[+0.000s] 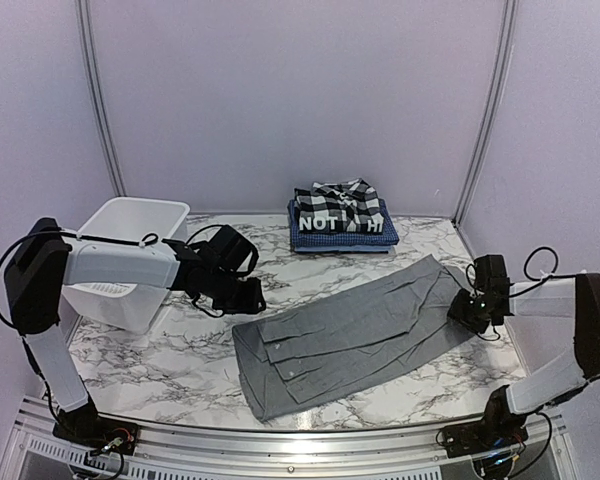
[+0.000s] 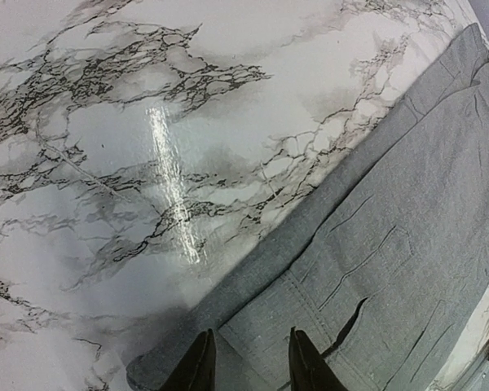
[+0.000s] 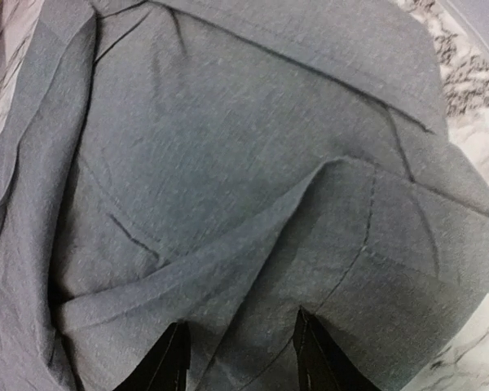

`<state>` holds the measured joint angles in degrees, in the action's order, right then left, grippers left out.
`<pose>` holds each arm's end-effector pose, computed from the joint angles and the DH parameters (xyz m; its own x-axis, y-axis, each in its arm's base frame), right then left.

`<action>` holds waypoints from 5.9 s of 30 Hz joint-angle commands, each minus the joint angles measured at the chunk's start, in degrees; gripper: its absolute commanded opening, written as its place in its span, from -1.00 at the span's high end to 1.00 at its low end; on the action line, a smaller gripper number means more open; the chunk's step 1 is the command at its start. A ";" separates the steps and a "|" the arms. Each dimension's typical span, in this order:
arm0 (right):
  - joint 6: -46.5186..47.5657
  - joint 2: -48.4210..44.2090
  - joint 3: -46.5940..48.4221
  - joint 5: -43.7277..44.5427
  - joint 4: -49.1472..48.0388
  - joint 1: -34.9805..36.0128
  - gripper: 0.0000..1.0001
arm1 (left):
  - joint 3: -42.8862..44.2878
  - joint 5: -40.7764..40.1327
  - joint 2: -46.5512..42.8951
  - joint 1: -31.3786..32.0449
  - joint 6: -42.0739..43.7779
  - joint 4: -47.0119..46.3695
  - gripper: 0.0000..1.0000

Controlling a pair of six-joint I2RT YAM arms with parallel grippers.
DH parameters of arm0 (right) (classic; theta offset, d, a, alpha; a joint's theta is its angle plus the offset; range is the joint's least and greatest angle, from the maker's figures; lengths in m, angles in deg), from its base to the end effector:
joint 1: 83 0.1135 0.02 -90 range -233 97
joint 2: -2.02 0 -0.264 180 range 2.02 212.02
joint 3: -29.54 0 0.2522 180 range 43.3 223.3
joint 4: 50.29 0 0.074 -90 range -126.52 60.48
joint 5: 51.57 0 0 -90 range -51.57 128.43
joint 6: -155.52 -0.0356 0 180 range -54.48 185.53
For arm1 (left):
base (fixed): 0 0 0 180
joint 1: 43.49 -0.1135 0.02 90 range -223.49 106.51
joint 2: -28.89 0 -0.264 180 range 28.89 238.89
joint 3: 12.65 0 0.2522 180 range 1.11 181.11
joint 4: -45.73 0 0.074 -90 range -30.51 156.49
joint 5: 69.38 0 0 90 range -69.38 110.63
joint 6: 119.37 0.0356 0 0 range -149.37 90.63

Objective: Fold and stack the long sleeve shirts
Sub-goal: Rotate the rectangle-folded shirt at the center of the board, then pick up the rectangle-folded shirt from the center of the board.

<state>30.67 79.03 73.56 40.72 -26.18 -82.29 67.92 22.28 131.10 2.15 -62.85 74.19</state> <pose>0.2317 0.0014 0.1414 -0.6837 0.5625 -0.4649 0.4874 0.8261 0.2829 0.2653 -0.2728 0.1945 -0.8488 0.0793 -0.5228 0.3110 0.8744 -0.3724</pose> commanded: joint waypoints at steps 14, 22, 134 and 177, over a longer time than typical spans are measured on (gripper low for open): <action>12.67 36.57 38.29 -4.95 3.70 -11.30 0.05 | 5.74 3.18 4.86 -0.81 2.90 2.35 0.34; 14.31 35.07 45.23 -2.58 9.29 -7.68 -0.17 | 10.20 8.50 10.11 -0.77 3.76 2.35 0.31; -94.68 -13.41 -16.86 35.89 -4.61 101.95 0.33 | 2.28 28.58 12.39 8.68 13.69 6.82 0.56; -76.19 -14.45 -4.30 27.99 -8.22 101.51 1.00 | -15.37 27.54 -15.43 12.79 -8.32 1.53 1.00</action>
<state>-45.28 68.41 67.03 64.63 -38.13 19.47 47.07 50.54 115.19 15.44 -71.26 73.23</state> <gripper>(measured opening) 0.003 0.014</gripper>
